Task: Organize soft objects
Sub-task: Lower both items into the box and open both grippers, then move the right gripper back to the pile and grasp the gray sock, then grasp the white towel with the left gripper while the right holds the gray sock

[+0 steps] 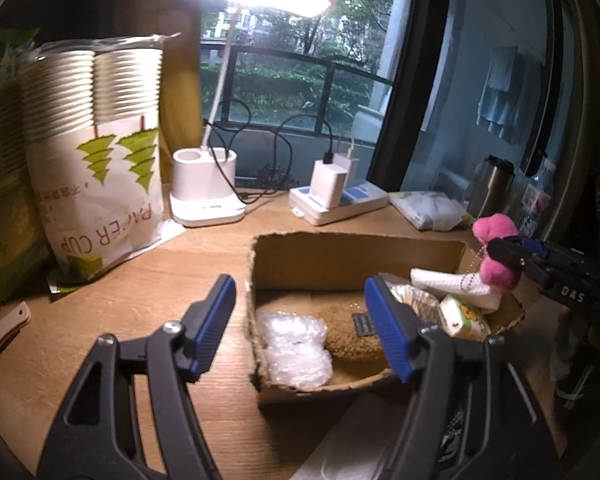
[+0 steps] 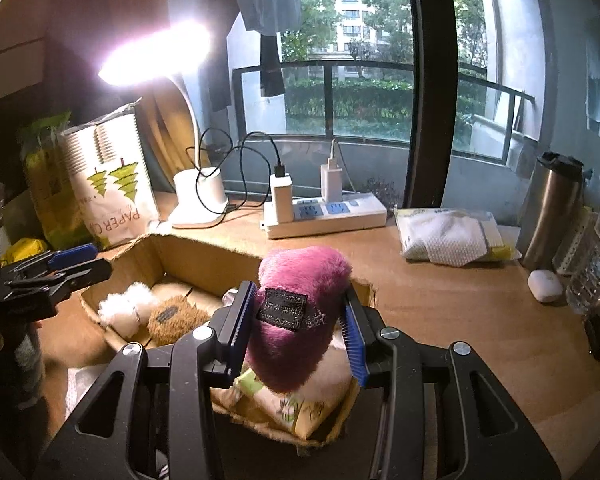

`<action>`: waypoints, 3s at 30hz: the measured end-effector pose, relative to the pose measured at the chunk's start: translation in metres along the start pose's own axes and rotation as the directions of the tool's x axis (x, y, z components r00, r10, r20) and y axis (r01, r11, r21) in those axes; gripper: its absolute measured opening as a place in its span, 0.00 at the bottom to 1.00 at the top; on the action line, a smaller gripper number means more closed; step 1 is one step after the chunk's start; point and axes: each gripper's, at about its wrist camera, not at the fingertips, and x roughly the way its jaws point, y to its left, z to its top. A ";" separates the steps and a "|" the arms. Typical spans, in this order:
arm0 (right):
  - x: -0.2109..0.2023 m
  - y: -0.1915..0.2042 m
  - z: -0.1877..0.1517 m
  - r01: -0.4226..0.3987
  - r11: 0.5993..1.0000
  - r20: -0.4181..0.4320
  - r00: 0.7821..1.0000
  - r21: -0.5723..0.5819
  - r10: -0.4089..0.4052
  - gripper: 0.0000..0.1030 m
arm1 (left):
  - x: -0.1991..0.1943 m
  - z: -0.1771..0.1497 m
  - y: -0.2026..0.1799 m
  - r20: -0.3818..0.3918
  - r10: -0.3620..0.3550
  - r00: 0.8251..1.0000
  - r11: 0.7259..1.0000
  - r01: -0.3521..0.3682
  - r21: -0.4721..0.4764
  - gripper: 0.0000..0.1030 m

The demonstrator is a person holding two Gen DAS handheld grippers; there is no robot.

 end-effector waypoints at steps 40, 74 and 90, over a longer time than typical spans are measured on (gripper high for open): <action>-0.060 0.062 -0.039 -0.059 0.997 -0.069 0.996 -0.049 0.055 0.58 | -0.053 -0.041 -0.013 -0.012 -0.038 0.999 0.999 0.038 0.007 0.67; -0.033 0.078 -0.116 -0.124 0.989 -0.315 0.945 -0.084 0.091 0.42 | -0.010 -0.092 -0.050 -0.347 0.065 0.936 0.979 0.007 0.202 0.69; -0.047 0.055 -0.116 -0.120 0.992 -0.252 0.962 -0.025 0.110 0.26 | -0.012 -0.099 -0.076 -0.340 0.071 0.938 0.946 0.045 0.321 0.36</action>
